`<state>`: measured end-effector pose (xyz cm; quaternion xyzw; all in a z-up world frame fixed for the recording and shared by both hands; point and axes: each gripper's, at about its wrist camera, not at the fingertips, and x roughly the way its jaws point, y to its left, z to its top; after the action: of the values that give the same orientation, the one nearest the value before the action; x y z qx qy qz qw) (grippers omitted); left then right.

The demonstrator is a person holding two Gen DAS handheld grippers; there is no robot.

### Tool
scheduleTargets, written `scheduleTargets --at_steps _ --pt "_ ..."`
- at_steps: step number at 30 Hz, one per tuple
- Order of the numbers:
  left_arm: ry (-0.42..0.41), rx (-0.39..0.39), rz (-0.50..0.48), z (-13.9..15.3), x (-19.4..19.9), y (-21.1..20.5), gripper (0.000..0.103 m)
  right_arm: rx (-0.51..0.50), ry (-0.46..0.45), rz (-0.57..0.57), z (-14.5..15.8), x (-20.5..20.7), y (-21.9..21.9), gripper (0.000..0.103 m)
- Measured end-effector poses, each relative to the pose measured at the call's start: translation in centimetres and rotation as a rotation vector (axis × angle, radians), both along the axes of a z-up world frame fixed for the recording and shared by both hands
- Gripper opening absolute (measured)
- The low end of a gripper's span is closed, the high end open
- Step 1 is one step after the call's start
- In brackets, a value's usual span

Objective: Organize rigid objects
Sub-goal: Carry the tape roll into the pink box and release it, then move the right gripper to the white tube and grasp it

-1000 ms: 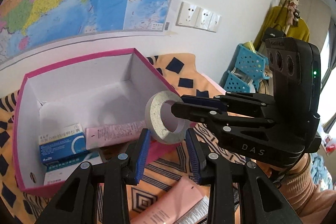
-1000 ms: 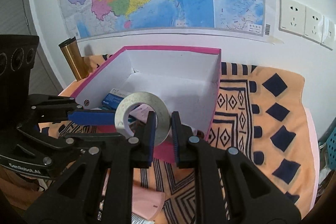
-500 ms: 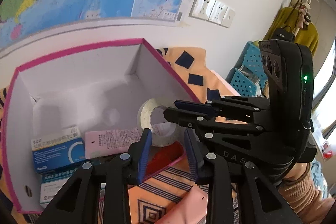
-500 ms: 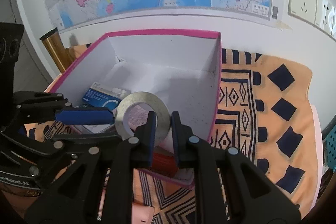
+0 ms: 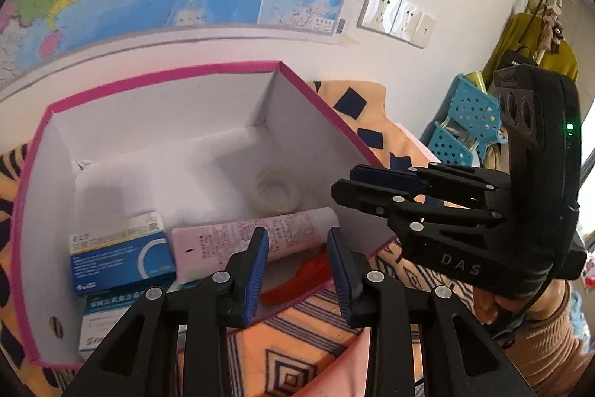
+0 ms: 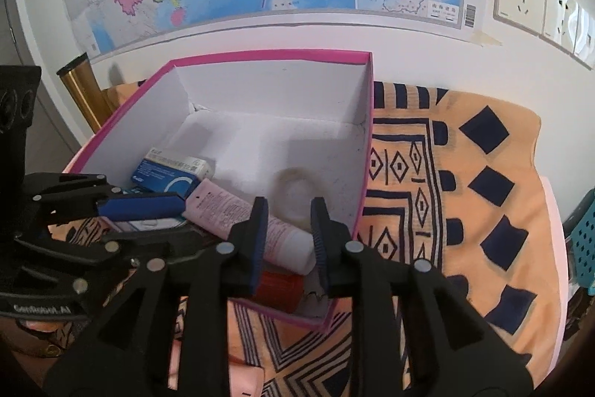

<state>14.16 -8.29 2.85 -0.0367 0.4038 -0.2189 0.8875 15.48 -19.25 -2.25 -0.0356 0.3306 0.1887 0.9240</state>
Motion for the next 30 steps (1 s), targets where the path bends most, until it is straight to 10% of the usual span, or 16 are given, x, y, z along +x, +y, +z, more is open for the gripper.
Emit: scheduleTargets --at_steps 15,30 --pt "-0.109 0.017 -0.019 1.5 -5.7 1.1 0.041 0.068 -0.036 0.039 0.4 -5.0 -1.0 0.030" --pt "0.016 0.001 -0.068 -3.2 -12.0 2.3 0.042 0.142 0.075 0.078 -3.9 -11.2 -2.9 0.041"
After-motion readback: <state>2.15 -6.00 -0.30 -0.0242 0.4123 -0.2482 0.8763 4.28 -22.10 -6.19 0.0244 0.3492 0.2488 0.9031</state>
